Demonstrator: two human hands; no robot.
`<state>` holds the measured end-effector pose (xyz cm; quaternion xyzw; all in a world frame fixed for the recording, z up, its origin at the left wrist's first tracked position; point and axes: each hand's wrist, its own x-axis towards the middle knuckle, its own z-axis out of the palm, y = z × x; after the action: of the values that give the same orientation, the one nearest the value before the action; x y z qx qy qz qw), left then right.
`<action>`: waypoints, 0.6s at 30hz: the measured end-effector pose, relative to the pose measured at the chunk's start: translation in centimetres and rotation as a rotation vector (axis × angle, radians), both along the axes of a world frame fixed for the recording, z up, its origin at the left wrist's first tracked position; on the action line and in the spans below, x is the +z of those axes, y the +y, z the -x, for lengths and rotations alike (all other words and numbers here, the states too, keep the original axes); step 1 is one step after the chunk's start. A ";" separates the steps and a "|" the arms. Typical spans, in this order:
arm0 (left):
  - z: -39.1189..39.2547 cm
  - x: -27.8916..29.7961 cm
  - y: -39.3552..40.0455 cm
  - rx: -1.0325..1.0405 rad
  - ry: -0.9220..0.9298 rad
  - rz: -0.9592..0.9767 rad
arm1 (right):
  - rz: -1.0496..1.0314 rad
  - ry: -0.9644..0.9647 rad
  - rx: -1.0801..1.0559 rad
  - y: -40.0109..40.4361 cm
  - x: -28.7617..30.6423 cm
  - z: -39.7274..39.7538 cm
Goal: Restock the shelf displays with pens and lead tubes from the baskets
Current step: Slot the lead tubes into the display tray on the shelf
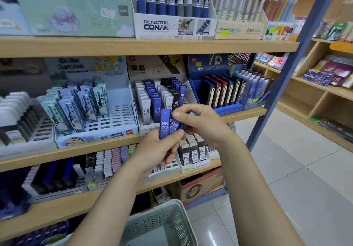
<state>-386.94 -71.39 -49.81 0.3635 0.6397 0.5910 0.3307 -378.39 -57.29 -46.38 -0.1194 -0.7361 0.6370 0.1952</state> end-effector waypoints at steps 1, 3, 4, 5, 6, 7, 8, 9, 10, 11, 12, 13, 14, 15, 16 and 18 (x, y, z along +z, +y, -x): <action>0.1 -0.1 -0.1 0.002 -0.001 0.010 | -0.007 -0.014 0.017 0.1 0.0 -0.1; 0.3 -0.3 -0.2 0.006 -0.009 0.031 | -0.001 -0.026 0.015 0.3 0.0 -0.1; 0.3 -0.4 -0.2 0.005 -0.013 0.039 | -0.007 -0.018 -0.007 0.4 0.0 0.0; 0.4 -0.5 -0.2 0.005 -0.014 0.045 | -0.024 -0.003 -0.043 0.6 -0.1 0.1; 0.4 -0.5 -0.1 0.006 -0.012 0.049 | -0.037 0.019 -0.091 0.9 -0.3 0.2; 0.5 -0.7 -0.1 0.011 -0.010 0.053 | -0.034 0.044 -0.151 1.1 -0.4 0.4; 0.6 -0.8 0.0 0.020 -0.011 0.058 | -0.018 0.074 -0.228 1.5 -0.4 0.4; 0.7 -0.9 0.1 0.035 -0.016 0.063 | 0.013 0.114 -0.307 1.8 -0.4 0.4; 0.8 -1.0 0.1 0.054 -0.025 0.067 | 0.059 0.166 -0.368 2.1 -0.4 0.3; 0.9 -1.1 0.2 0.074 -0.034 0.066 | 0.116 0.222 -0.403 2.4 -0.4 0.2; 1.0 -1.2 0.3 0.094 -0.041 0.061 | 0.169 0.269 -0.418 2.6 -0.4 0.2; 1.0 -1.2 0.3 0.112 -0.043 0.051 | 0.207 0.303 -0.422 2.6 -0.3 0.2; 1.0 -1.2 0.4 0.128 -0.040 0.042 | 0.235 0.325 -0.421 2.7 -0.3 0.3; 1.0 -1.2 0.4 0.141 -0.034 0.033 | 0.260 0.342 -0.414 2.8 -0.4 0.4; 1.0 -1.2 0.4 0.151 -0.026 0.027 | 0.279 0.355 -0.406 2.9 -0.4 0.5; 1.0 -1.1 0.5 0.161 -0.015 0.021 | 0.290 0.365 -0.410 3.3 -0.6 0.9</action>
<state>-387.89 -70.92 -50.93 0.3029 0.6705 0.6118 0.2906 -379.29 -54.02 -46.97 -0.1758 -0.5509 0.6937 0.4295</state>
